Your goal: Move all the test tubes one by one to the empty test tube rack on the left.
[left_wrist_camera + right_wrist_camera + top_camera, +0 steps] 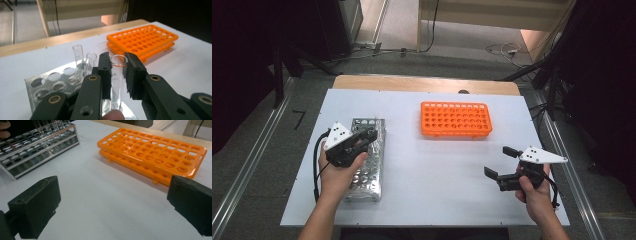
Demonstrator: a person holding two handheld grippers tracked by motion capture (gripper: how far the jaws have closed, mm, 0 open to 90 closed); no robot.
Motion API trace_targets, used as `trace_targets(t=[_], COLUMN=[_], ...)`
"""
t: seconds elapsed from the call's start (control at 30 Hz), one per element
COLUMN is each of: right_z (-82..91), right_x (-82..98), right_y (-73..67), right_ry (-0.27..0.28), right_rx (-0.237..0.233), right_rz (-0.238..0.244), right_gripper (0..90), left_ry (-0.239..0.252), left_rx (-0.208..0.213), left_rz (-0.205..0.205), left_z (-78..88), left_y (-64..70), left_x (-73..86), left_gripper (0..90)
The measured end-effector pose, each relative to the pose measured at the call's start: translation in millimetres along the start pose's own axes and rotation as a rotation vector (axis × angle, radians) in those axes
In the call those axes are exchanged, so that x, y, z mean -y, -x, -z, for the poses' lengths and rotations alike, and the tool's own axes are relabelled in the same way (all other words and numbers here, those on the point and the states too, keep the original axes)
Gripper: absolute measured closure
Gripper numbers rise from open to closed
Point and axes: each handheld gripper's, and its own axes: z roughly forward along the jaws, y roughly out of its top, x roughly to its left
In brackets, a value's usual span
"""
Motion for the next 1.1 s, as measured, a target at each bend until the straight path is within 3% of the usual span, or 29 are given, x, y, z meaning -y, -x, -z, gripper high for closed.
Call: trace_targets(t=[0.27,0.7,0.97,1.1], right_z=[1.5,-0.1,0.1,0.8], right_x=[1.8,3.2,4.0,3.9], right_y=[4.5,5.7,7.6,8.1], right_ry=[0.002,-0.005,-0.005,0.000], right_rx=[0.009,0.011,0.018,0.017], right_rz=[-0.008,-0.012,-0.015,-0.014], right_gripper=[0.0,0.0,0.0,0.0], left_ry=[-0.101,-0.160,-0.160,-0.131], left_rx=[-0.006,0.016,0.047,0.096], left_rz=[-0.013,-0.016,-0.021,-0.011], left_z=[-6.6,-9.4,-7.5,-2.9], left_y=[1.4,2.4,2.4,1.5], left_x=[3.1,4.5,3.2,1.8], left_gripper=[75.1,74.0,66.5,56.4])
